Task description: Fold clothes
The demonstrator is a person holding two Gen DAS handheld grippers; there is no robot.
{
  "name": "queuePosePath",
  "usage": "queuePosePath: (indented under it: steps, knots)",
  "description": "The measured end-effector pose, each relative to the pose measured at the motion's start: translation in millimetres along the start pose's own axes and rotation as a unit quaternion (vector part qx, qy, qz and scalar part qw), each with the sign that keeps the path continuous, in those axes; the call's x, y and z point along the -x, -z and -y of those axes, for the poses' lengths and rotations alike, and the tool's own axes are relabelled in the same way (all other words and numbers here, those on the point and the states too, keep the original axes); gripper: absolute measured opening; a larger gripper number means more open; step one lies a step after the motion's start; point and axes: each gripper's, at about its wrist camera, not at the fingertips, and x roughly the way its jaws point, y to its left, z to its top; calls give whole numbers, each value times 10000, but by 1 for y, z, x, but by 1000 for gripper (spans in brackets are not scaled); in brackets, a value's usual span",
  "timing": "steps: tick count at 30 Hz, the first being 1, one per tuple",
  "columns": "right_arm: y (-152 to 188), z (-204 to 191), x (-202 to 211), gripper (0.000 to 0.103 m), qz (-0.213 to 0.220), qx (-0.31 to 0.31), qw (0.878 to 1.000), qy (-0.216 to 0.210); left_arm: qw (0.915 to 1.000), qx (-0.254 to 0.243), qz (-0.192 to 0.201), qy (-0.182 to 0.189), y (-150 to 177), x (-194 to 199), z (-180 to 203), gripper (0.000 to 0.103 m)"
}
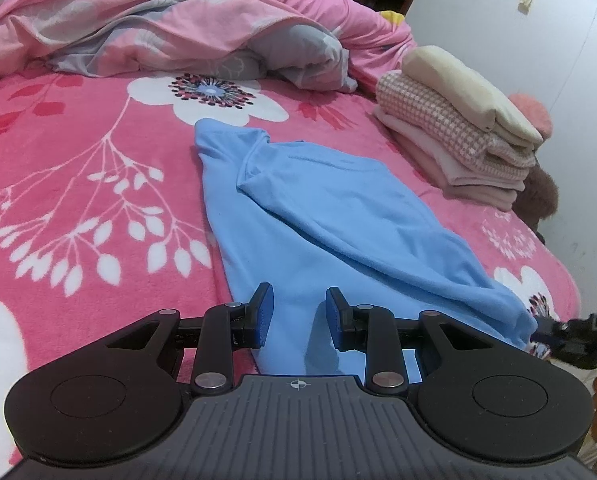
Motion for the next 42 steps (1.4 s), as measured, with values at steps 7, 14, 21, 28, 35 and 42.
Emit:
queuePosePath:
  steps: [7, 14, 21, 28, 35, 42]
  knots:
    - [3, 6, -12, 21, -43, -33, 9998, -167, 10000, 15, -2, -8, 1, 0, 1, 28]
    - [7, -2, -8, 5, 93, 229, 9997, -50, 10000, 34, 3, 9, 2, 0, 0, 29]
    - [12, -39, -2, 4, 112, 1346, 9873, 840, 10000, 36, -2, 22, 1, 0, -1, 29]
    - [18, -59, -4, 9, 129, 2010, 9668, 1572, 10000, 61, 13, 77, 2, 1, -3, 29]
    - [15, -78, 5, 15, 185, 2296, 9670, 1087, 9999, 97, 49, 135, 3, 1, -5, 29]
    - [28, -94, -20, 39, -378, 2445, 9680, 429, 9997, 116, 69, 194, 4, 2, -8, 29]
